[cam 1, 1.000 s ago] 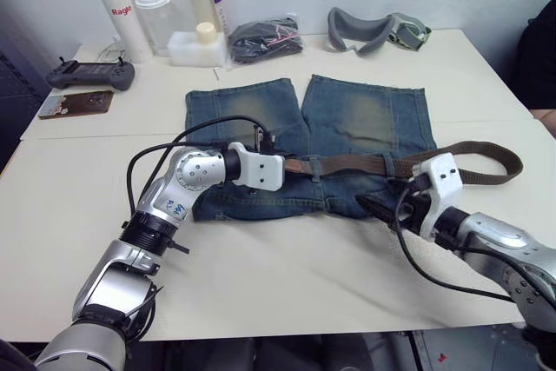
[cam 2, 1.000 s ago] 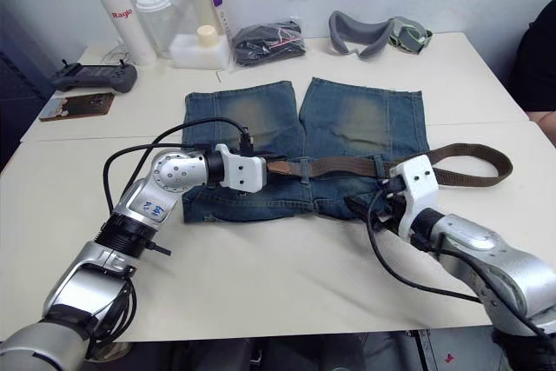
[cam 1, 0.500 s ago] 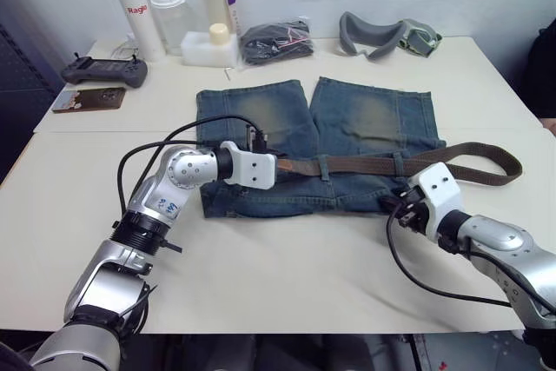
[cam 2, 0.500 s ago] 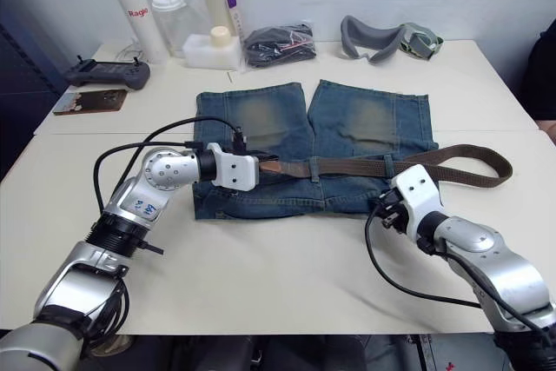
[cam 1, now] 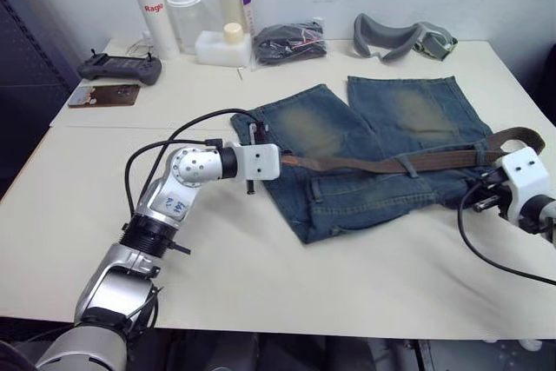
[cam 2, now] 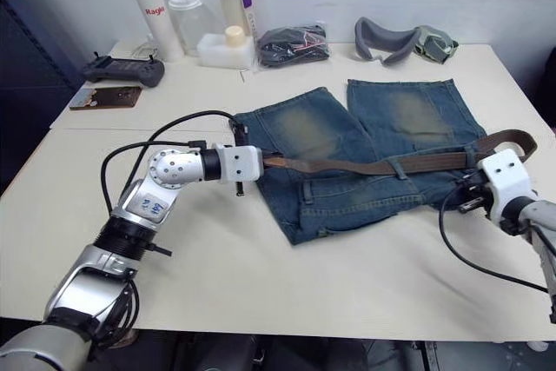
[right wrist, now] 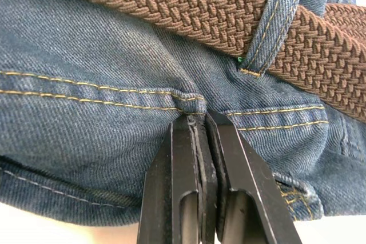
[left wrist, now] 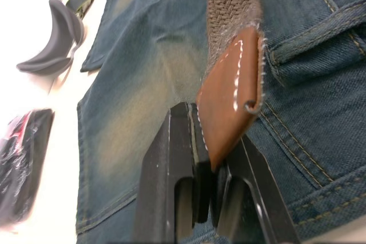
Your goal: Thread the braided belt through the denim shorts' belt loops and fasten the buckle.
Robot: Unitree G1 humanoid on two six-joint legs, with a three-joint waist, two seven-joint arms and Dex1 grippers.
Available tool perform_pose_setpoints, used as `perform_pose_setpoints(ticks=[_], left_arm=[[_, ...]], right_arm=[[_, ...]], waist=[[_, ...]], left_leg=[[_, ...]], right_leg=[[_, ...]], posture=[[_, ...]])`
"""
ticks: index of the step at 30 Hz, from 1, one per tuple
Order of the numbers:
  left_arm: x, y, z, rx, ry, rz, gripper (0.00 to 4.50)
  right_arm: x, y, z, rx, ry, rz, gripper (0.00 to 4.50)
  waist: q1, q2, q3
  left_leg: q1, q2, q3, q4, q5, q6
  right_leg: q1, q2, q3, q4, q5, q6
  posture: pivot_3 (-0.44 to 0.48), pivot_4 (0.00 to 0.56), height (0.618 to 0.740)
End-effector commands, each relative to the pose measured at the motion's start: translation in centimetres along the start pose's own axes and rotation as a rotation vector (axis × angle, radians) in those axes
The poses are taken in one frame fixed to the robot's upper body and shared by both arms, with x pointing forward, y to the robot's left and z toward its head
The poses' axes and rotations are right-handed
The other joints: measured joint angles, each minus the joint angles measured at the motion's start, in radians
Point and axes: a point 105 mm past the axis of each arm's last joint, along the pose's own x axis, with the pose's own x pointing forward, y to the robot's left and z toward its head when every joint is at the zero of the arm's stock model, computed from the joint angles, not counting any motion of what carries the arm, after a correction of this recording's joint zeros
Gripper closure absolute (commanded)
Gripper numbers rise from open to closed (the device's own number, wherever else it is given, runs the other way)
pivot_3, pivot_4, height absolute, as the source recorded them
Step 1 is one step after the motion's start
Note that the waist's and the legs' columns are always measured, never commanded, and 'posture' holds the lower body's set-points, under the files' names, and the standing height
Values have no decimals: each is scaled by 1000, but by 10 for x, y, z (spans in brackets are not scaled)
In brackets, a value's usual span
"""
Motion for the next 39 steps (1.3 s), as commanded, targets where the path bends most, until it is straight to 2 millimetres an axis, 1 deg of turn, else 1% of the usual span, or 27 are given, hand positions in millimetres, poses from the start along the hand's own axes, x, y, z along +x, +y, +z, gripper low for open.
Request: perform_pose_setpoints(ticks=[1,2,3,4,6,7,8,9,10,11,12,13,15,16,19,22,24,26,28,29,31,33,37,39], left_arm=[[7,5,13,5,-32,33,4500],[10,3,14,1,-35,30,4500],[11,2,16,-1,-38,28,4500],[13,1,18,-6,-44,24,4500],[17,-2,22,-16,-56,21,4500],[18,-2,24,-17,-61,20,4500],[19,-3,26,-19,-66,19,4500],[20,-3,27,-20,-68,19,4500],[20,-4,28,-21,-71,19,4500],[21,-4,29,-19,-72,19,4500],[22,-5,30,-13,-76,17,4500],[22,-5,31,-9,-80,17,4500],[23,-4,33,2,-89,23,4500],[24,-3,34,7,-91,30,4500],[26,0,37,26,-95,41,4500],[28,-1,39,31,-102,28,4500],[30,-2,41,33,-106,23,4500],[31,-3,42,35,-108,23,4500],[32,-3,44,36,-112,23,4500],[32,-3,44,37,-113,23,4500],[33,-5,46,42,-119,11,4500],[33,-7,47,46,-123,4,4500],[33,-6,48,52,-123,8,4500],[33,-6,48,59,-119,9,4500]], right_arm=[[-3,-8,1,24,-9,-11,3779],[-4,-10,2,15,-12,-17,3496],[-5,-12,2,7,-13,-22,3116],[-9,-17,6,-18,-23,-43,2572],[-18,-24,18,-24,-63,-61,1730],[-23,-25,25,-24,-84,-61,1190],[-29,-22,42,50,-158,-36,663],[-34,-18,54,100,-209,-13,94],[-40,-12,65,155,-251,27,94],[-46,1,72,178,-262,95,94],[-53,18,85,233,-306,182,94],[-60,31,93,266,-331,246,94],[-71,59,109,403,-406,393,94],[-75,74,111,470,-428,469,94],[-78,123,107,639,-423,658,94],[-75,155,106,836,-413,760,94],[-74,170,107,914,-393,794,94],[-68,176,107,977,-377,776,94],[-58,176,108,1061,-378,730,94],[-53,176,108,1088,-374,706,94],[-38,175,108,1131,-361,650,94],[-29,174,112,1188,-373,620,94],[-19,178,121,1234,-389,620,94],[-15,175,121,1259,-395,602,619]], waist=[[-1,0,0],[-2,0,0],[-2,0,0],[-3,0,0],[-4,1,0],[-4,1,1],[-4,3,2],[-5,4,2],[-6,6,2],[-10,7,2],[-13,7,2],[-18,7,2],[-22,6,2],[-22,6,2],[-19,5,2],[-18,5,2],[-20,5,2],[-22,5,2],[-23,5,2],[-23,5,2],[-24,5,2],[-24,6,2],[-25,6,2],[-25,6,2]], left_leg=[[0,0,0,0,0,0],[0,0,0,0,0,0],[0,0,0,0,0,0],[0,0,0,0,0,0],[0,0,0,0,0,0],[0,0,0,0,0,0],[-1,0,0,0,0,0],[-1,0,1,0,1,-1],[-1,0,1,0,1,-1],[-2,0,2,0,1,-1],[-2,1,2,0,1,-1],[-2,2,3,-1,1,-1],[-1,5,1,-2,1,-2],[-1,5,1,-2,1,-2],[-1,5,-3,-2,1,-2],[-2,3,-2,-1,1,-2],[-3,3,-2,0,1,-1],[-3,2,-1,0,1,0],[-3,2,-1,0,1,1],[-2,2,-1,-1,1,0],[-2,2,-1,-2,2,0],[-1,2,-2,-3,2,0],[-1,2,-2,-4,2,-1],[-1,2,-2,-4,2,-1]], right_leg=[[0,0,0,0,0,0],[0,0,0,0,0,0],[0,0,0,0,0,0],[0,0,0,0,0,0],[0,0,0,0,0,0],[0,-1,0,0,0,1],[0,-1,0,-1,0,1],[-1,-1,0,-1,0,1],[-1,-1,0,-1,0,1],[-1,-1,1,-2,1,2],[-2,-1,1,-2,1,2],[-2,-1,1,-2,1,3],[-1,0,1,-5,1,3],[-1,0,1,-5,1,3],[1,0,2,-6,1,3],[1,-2,3,-7,1,3],[2,-2,4,-8,1,3],[2,-2,5,-9,1,3],[2,-1,4,-9,2,3],[2,-1,4,-9,3,7],[2,-1,4,-9,3,7],[2,0,4,-9,3,7],[1,1,4,-8,3,7],[1,2,3,-8,3,7]], posture=[[0,150,636],[0,150,636],[0,150,636],[0,150,636],[0,150,636],[0,150,636],[0,150,636],[0,150,636],[0,150,636],[0,150,636],[0,150,636],[0,150,636],[0,150,636],[0,150,636],[0,150,636],[0,150,636],[0,150,636],[0,150,636],[0,150,636],[0,150,636],[0,150,636],[0,150,636],[0,150,636],[0,150,636]])
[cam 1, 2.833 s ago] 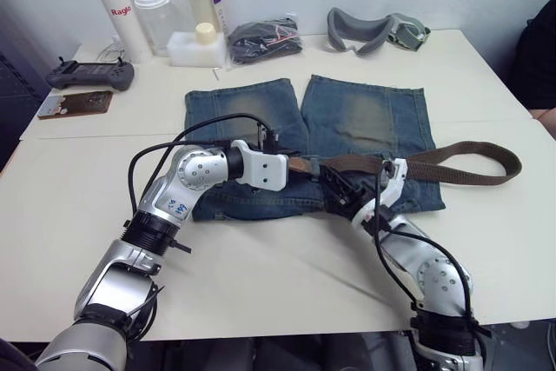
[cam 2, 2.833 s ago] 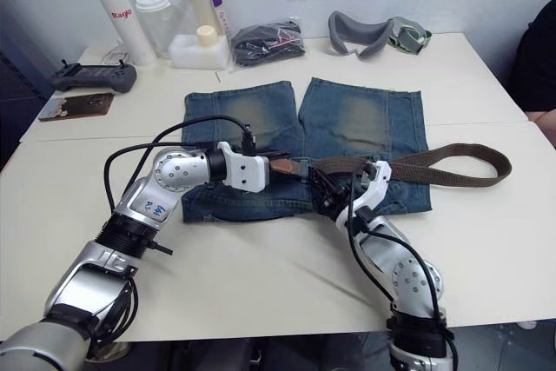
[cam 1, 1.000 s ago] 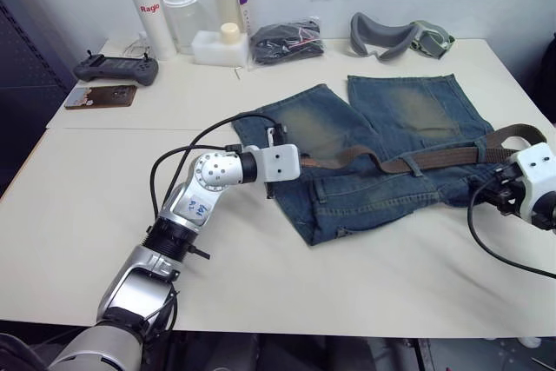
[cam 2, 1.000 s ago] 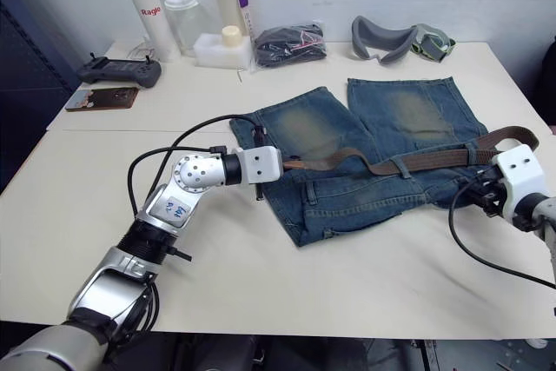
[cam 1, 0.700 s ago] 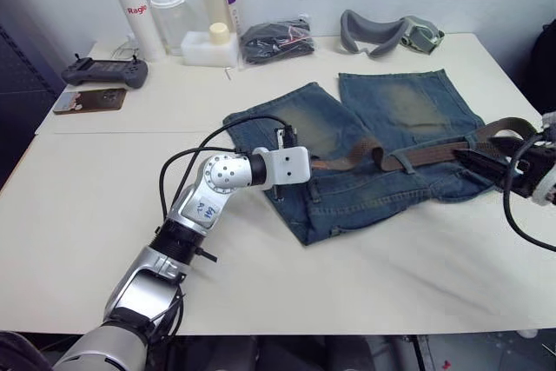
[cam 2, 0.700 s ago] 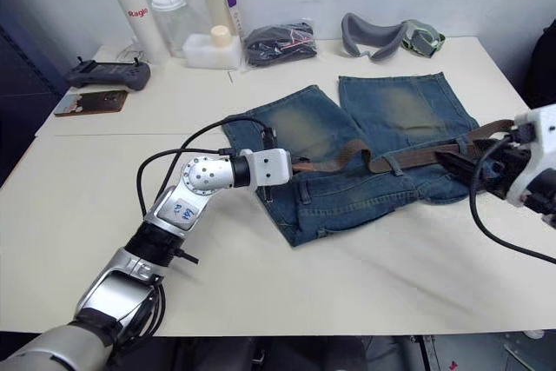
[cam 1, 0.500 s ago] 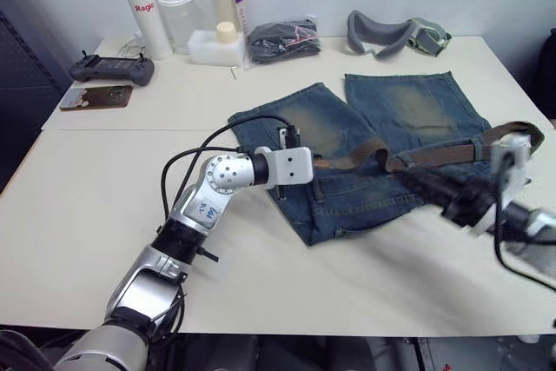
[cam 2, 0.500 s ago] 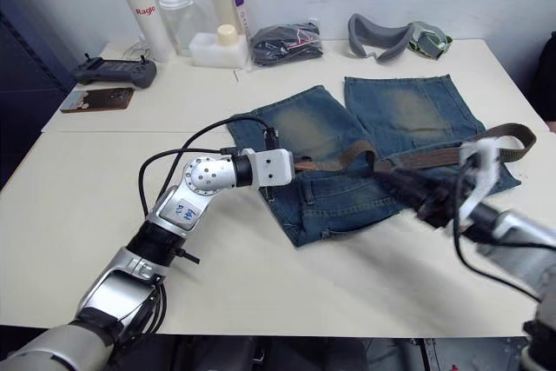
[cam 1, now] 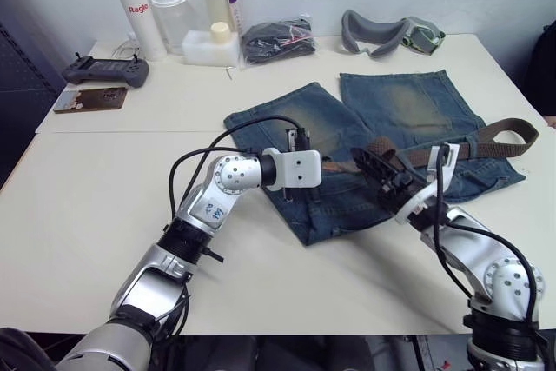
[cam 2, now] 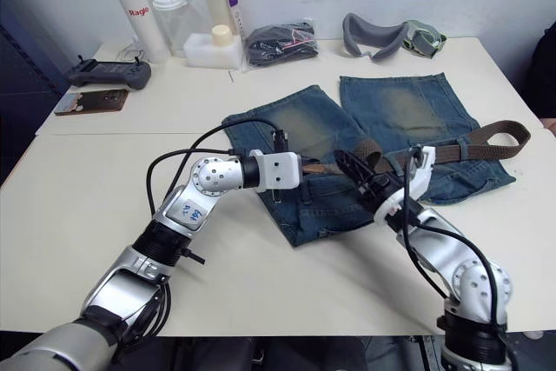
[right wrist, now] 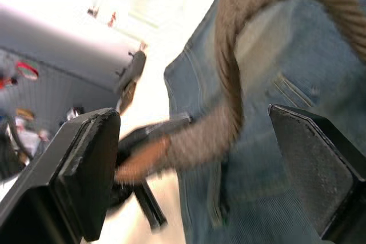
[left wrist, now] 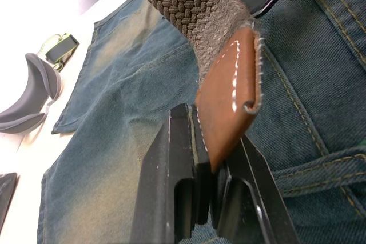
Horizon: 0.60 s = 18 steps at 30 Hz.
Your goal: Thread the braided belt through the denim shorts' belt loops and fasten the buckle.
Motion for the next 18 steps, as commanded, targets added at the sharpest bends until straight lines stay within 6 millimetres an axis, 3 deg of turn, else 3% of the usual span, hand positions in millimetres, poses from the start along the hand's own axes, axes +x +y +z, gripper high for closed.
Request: perform_pose_setpoints(ticks=[1,8,9,12,14,16,18], left_arm=[[-1,10,16,63,-36,29,4500],[-3,12,19,19,-70,39,4500],[-4,14,21,-12,-91,52,4500],[-16,28,21,-127,-130,110,3428],[-27,35,12,-221,-116,133,2448],[-42,44,0,-334,-93,166,1911],[-57,48,-10,-420,-77,176,1103]], right_arm=[[3,2,8,15,-48,6,942],[7,2,12,40,-69,20,4343],[8,2,12,40,-70,19,4438],[10,2,15,28,-79,17,4500],[11,2,17,-4,-83,13,4500],[11,2,16,-74,-70,0,4500],[10,-1,11,-125,-44,-19,4500]], waist=[[1,0,0],[0,0,0],[0,0,0],[-1,0,0],[-2,0,0],[-3,0,0],[-13,1,0]], left_leg=[[0,0,0,0,0,0],[0,-1,0,0,0,0],[0,-1,0,0,0,0],[0,-1,0,0,0,0],[0,-1,0,0,0,0],[0,0,0,-1,0,0],[0,0,0,-2,1,0]], right_leg=[[0,1,0,0,0,0],[-1,3,0,1,0,0],[-1,3,0,1,0,0],[-1,3,0,2,0,0],[-2,4,0,2,0,0],[-2,4,0,2,0,0],[-3,5,0,2,0,0]], posture=[[0,150,636],[0,150,636],[0,150,636],[0,150,636],[0,150,636],[0,150,636],[0,150,636]])
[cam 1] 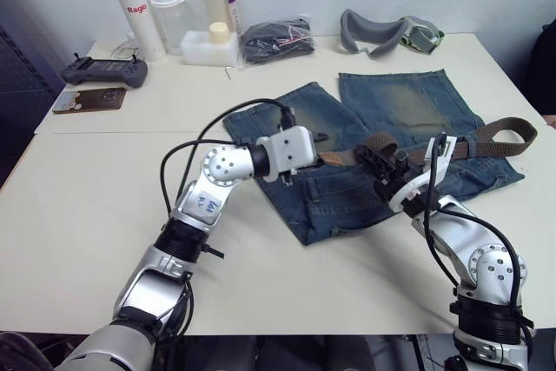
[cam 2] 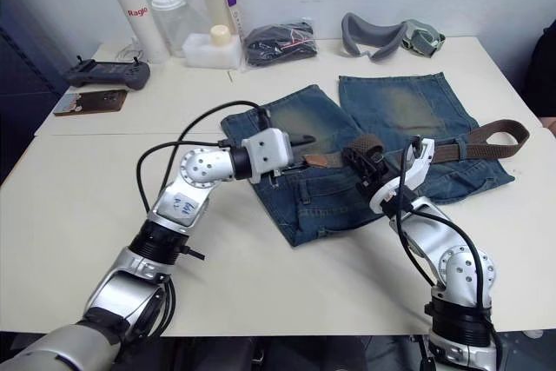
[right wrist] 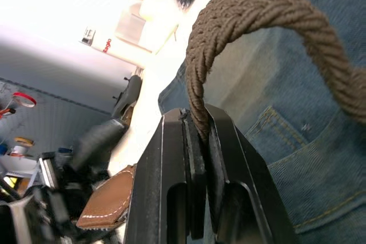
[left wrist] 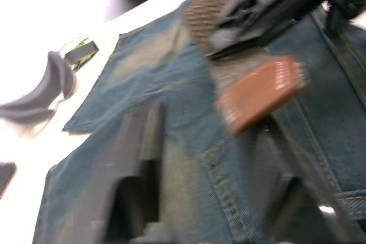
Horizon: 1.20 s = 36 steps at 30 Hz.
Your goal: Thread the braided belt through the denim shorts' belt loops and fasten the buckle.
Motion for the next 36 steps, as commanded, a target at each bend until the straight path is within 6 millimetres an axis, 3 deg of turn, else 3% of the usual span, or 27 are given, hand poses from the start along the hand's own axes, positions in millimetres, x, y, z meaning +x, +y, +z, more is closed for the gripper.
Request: perform_pose_setpoints(ticks=[1,3,9,22,31,36], left_arm=[[-33,23,-6,-171,9,66,646],[-46,24,-14,-247,44,51,56],[-62,11,-22,-355,100,-5,56],[-60,-9,-25,-439,134,-56,56],[-59,-21,-34,-370,191,-126,56],[-61,-28,-39,-318,223,-167,56]], right_arm=[[-3,5,-3,-118,22,8,4500],[-3,2,-8,-124,26,3,4500],[1,-4,-22,-186,59,-12,4500],[18,-2,-48,-164,56,-4,4500],[25,-11,-94,-252,253,-36,4500],[30,-13,-107,-307,299,-41,4500]], waist=[[-13,0,0],[-16,0,0],[-16,0,0],[-22,0,0],[-25,-4,-4],[-41,-7,-6]], left_leg=[[0,0,-1,-1,0,0],[1,0,-2,-1,0,-1],[1,0,-2,-1,1,-1],[1,0,-3,-2,0,-4],[3,1,-3,-2,-1,-6],[5,3,-5,-2,-3,-8]], right_leg=[[-1,2,0,0,0,0],[-1,3,1,0,0,0],[-2,4,1,0,0,0],[-7,5,6,3,-1,-1],[-8,6,9,7,-2,-5],[-8,7,9,7,-3,-6]], posture=[[0,150,636],[0,150,636],[0,150,636],[0,150,636],[0,150,636],[0,150,636]])
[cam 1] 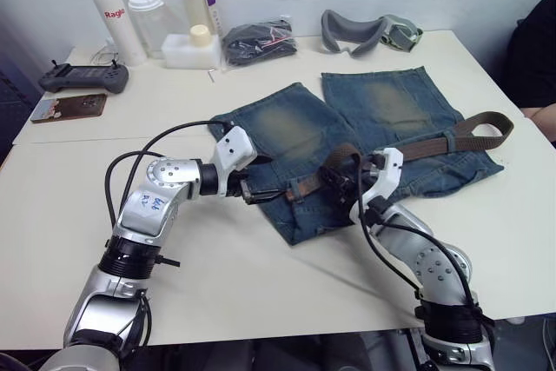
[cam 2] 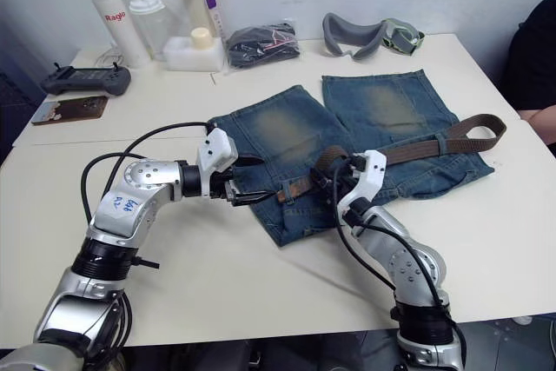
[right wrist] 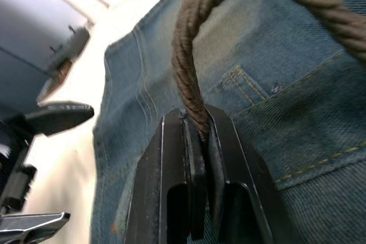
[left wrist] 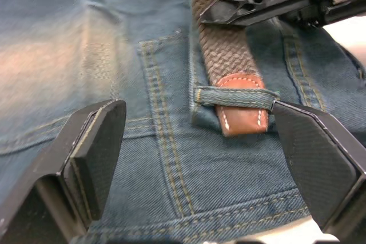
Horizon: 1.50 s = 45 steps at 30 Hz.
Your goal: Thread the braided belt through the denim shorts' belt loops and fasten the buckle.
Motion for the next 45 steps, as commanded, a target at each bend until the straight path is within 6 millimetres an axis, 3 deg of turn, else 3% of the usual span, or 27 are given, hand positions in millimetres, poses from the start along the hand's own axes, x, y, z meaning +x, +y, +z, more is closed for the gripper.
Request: perform_pose_setpoints(ticks=[1,9,11,12,13,19,29,45], left_arm=[[-3,-4,-1,73,18,-21,56],[-4,-9,-14,161,88,-58,56],[-3,-9,-15,164,90,-57,0],[-3,-9,-15,167,90,-58,0],[-3,-9,-15,170,91,-58,0],[0,-9,-12,181,81,-56,0],[10,4,-4,234,41,20,0],[21,0,-6,339,31,26,0]], right_arm=[[8,5,-35,4,132,22,4500],[8,7,-35,-15,130,20,4500],[7,8,-31,7,113,34,3613],[6,9,-30,15,107,40,3395],[6,10,-28,19,102,44,2788],[-9,11,-15,29,75,59,93],[-50,20,15,-69,96,129,93],[-65,14,36,-211,135,91,93]], waist=[[-7,-1,-1],[-9,-3,-3],[-8,-3,-3],[-8,-3,-3],[-8,-3,-3],[-3,-3,-3],[23,-2,-2],[23,-1,-1]], left_leg=[[0,0,0,0,0,0],[5,0,-3,0,-4,-3],[6,0,-3,0,-5,-4],[6,0,-3,0,-5,-4],[6,0,-3,0,-5,-4],[6,0,-3,0,-5,-4],[-1,-1,-4,5,-6,-2],[-2,-1,-4,5,-6,-2]], right_leg=[[0,0,0,0,0,0],[0,1,1,4,-2,-3],[0,1,2,4,-2,-4],[0,1,2,4,-2,-4],[0,1,2,5,-2,-4],[-1,1,3,6,-3,-5],[-3,-1,6,5,-2,-4],[-3,-2,5,2,-2,-3]], posture=[[0,150,636],[0,150,636],[0,150,636],[0,150,636],[0,150,636],[0,150,636],[0,150,636],[0,150,636]])
